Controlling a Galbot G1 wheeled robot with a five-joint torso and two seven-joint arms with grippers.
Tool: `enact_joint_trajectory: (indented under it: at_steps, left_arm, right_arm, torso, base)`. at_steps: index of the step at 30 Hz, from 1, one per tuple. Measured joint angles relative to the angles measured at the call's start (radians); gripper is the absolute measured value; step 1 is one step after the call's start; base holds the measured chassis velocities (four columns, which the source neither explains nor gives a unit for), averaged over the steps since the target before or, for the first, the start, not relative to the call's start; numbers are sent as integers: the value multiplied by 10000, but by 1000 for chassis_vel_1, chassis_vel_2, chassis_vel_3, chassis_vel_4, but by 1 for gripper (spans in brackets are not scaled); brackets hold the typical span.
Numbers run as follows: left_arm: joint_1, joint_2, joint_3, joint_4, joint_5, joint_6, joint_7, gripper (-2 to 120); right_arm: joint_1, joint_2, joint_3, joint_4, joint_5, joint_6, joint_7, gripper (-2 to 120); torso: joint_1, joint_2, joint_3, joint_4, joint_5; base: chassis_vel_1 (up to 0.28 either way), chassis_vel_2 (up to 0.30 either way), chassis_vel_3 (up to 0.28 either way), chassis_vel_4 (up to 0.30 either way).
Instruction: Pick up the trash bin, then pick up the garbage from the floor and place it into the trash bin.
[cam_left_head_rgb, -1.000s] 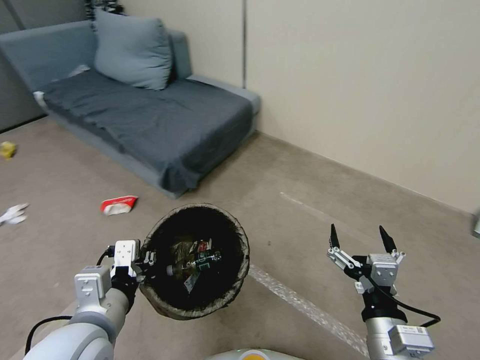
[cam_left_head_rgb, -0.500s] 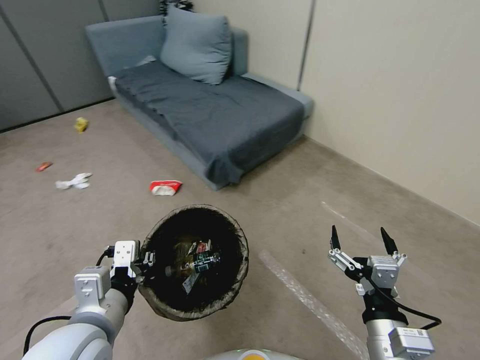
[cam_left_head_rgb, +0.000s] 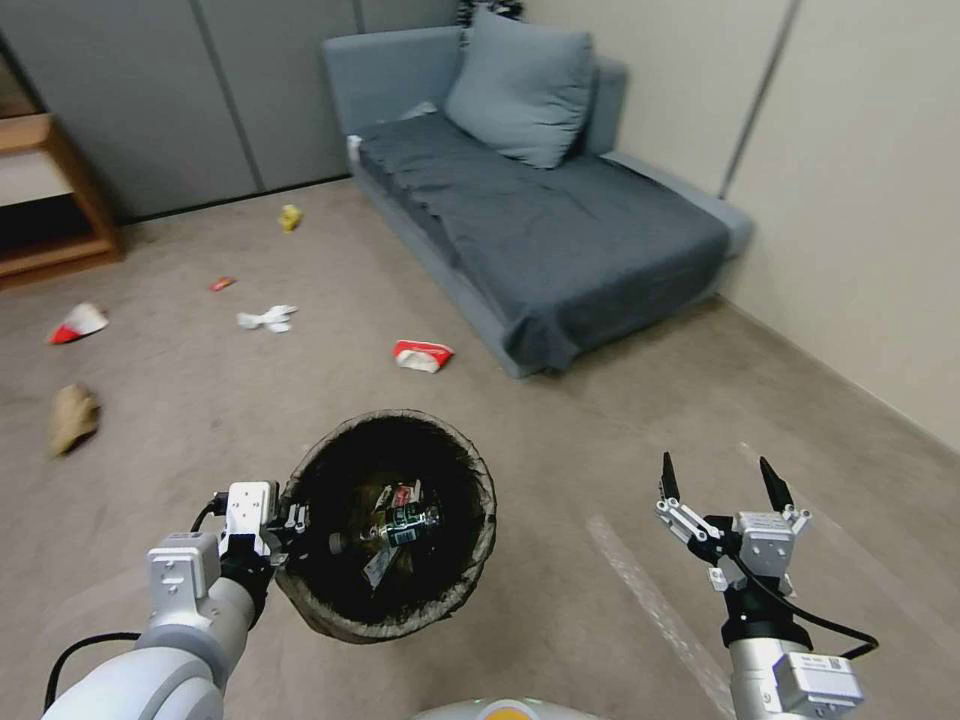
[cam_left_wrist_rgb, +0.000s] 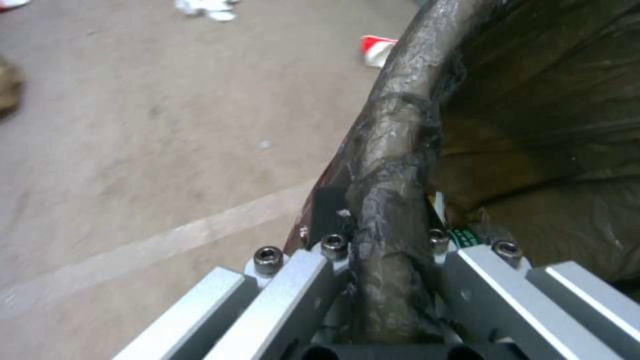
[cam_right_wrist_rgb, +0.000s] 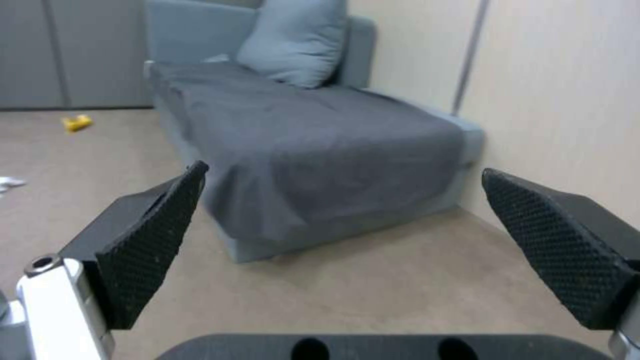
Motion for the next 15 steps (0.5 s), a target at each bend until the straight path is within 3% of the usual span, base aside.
enact_joint_trajectory:
  at_steps: [15]
  left_arm:
    - [36,-26,-3,0,12,0,17,1]
  right_arm:
    - [101,-84,-87,-65,17,-205,136,100]
  torso:
    - [0,0,0,0,0]
  base:
    - [126,124,128,129]
